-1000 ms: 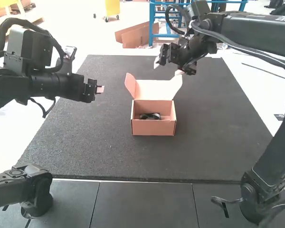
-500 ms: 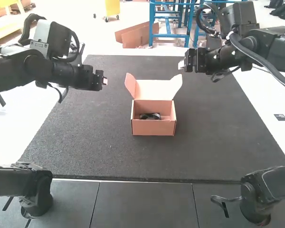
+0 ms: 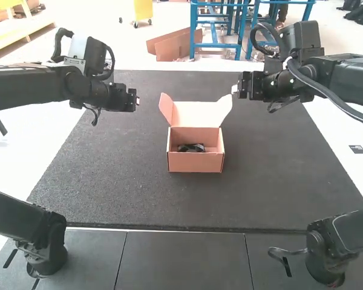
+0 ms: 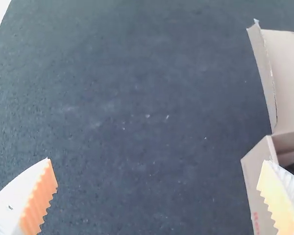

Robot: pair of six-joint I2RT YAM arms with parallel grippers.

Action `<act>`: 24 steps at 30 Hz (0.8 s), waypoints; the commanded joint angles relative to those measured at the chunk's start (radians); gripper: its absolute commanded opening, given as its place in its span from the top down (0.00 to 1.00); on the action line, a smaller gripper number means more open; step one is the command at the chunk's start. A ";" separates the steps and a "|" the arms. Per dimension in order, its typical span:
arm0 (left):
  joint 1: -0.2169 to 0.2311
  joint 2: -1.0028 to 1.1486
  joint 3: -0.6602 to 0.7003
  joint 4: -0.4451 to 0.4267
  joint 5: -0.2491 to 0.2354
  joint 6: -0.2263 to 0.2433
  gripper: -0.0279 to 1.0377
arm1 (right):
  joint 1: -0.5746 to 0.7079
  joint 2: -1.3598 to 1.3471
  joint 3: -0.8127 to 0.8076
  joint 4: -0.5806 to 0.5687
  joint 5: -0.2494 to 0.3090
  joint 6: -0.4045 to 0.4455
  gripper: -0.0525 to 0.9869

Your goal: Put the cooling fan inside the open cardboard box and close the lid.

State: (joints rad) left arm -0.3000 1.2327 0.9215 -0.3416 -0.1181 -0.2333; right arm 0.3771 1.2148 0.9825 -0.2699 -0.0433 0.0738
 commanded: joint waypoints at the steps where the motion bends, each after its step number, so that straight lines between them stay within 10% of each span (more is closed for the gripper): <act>1: 0.010 0.039 0.060 0.033 -0.020 -0.006 0.06 | -0.015 0.038 0.041 0.021 0.003 -0.011 0.08; 24: 0.018 0.337 0.189 0.196 -0.028 -0.006 0.06 | -0.044 0.270 0.199 0.047 -0.050 0.023 0.08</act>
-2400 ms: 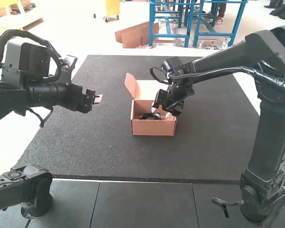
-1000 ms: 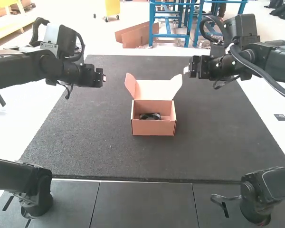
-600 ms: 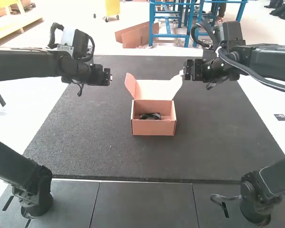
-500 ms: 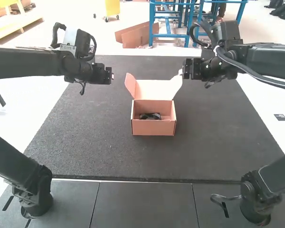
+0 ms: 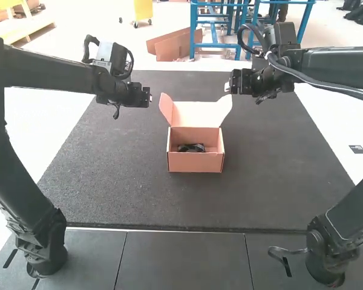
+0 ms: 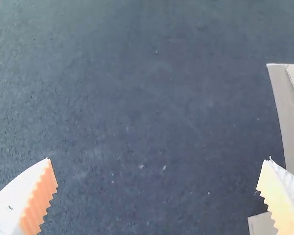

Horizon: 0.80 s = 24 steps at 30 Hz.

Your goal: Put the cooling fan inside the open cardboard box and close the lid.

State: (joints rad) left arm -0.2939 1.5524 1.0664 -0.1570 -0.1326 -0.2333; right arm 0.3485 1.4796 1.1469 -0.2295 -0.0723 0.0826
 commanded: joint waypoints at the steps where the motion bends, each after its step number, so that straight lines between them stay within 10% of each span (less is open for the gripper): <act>1: 0.012 0.028 0.052 0.013 -0.013 -0.006 0.06 | -0.016 0.011 0.036 0.007 -0.023 0.016 0.08; 24: -0.007 0.170 0.172 0.037 0.070 0.003 0.06 | -0.049 0.041 0.053 0.004 -0.060 0.022 0.08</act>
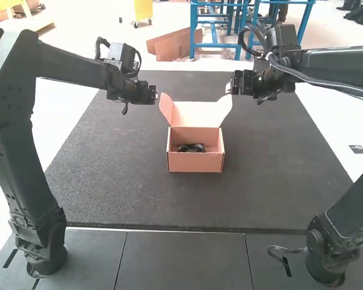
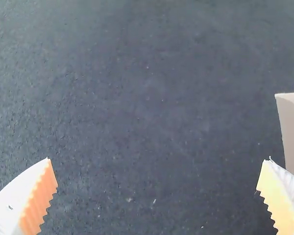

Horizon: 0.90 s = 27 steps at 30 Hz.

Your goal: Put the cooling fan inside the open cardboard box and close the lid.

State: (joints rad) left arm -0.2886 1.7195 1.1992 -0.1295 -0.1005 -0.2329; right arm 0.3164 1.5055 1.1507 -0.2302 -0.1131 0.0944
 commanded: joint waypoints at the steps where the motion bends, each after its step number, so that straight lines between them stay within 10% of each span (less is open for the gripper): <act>1: -0.017 0.003 0.040 0.010 0.038 0.003 0.06 | -0.017 0.018 0.052 0.005 -0.020 0.010 0.08; 27: -0.066 0.005 0.048 0.011 0.145 -0.005 0.06 | -0.017 0.160 0.165 -0.043 -0.060 0.030 0.08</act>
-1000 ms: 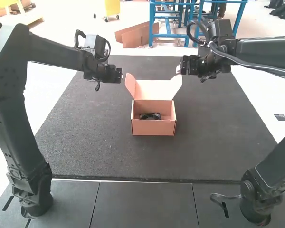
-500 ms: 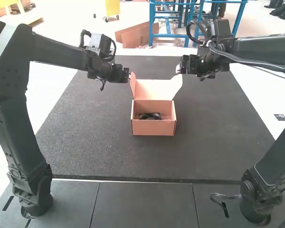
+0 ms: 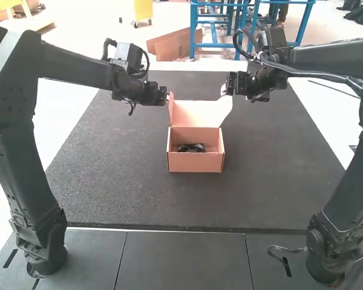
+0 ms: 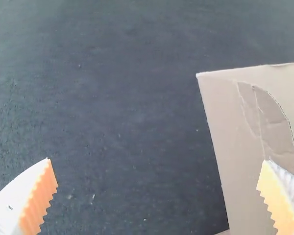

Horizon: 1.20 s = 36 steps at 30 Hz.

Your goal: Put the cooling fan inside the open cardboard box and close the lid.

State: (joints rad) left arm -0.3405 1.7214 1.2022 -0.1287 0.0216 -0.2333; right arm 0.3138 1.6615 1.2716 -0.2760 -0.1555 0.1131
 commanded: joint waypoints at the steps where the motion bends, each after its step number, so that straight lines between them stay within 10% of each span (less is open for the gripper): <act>1: -0.017 0.003 0.048 0.011 0.023 -0.004 0.06 | -0.015 0.009 0.049 0.003 -0.018 0.011 0.08; 16: -0.031 0.003 0.053 0.008 0.023 -0.006 0.06 | -0.007 0.070 0.081 -0.022 -0.050 0.020 0.19; 36: -0.031 -0.002 0.053 -0.003 0.023 -0.006 0.06 | -0.004 0.110 0.068 0.001 -0.099 0.037 0.66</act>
State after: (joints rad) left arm -0.3649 1.7210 1.2156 -0.1368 0.0307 -0.2333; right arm 0.3138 1.7550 1.3209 -0.2813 -0.2401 0.1421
